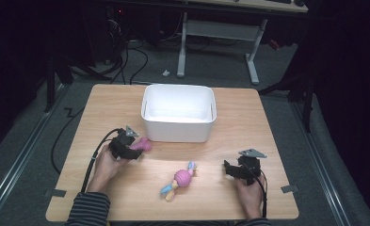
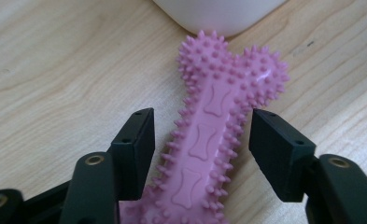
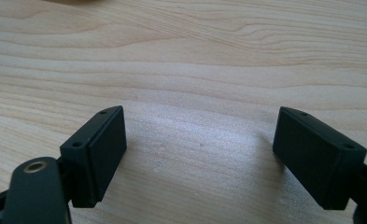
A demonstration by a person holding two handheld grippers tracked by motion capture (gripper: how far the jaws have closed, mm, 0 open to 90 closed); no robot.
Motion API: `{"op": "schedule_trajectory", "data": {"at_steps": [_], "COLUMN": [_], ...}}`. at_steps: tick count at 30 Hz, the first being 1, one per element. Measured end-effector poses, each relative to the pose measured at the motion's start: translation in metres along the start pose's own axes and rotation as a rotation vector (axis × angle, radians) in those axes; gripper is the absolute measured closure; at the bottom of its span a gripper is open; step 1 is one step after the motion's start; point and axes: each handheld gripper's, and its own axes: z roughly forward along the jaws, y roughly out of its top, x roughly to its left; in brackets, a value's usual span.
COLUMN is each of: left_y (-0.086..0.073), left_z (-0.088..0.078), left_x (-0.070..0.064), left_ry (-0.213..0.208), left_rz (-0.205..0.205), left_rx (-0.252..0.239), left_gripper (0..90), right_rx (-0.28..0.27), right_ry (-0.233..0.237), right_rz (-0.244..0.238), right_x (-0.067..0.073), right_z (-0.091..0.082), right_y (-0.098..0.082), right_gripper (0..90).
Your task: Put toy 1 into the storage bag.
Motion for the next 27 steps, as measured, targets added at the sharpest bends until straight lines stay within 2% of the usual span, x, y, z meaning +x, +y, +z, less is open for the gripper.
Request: {"op": "schedule_trajectory", "data": {"at_steps": [18, 27], "left_y": [-0.0015, -0.0022], "left_z": [0.0003, -0.0012], "left_x": [0.0031, 0.0043], "left_ry": [-0.029, -0.04], "left_rz": [0.036, 0.033], "left_rx": [0.014, 0.017], "left_gripper": [55.7, 58.7], "right_rx": [-0.001, -0.004], "right_ry": [-0.003, 0.0], "right_rz": [-0.002, -0.01], "right_x": [0.0005, 0.0005], "right_z": [0.0, 0.0001], "right_y": [-0.0001, -0.0001], "right_gripper": [17.6, 17.9]}}
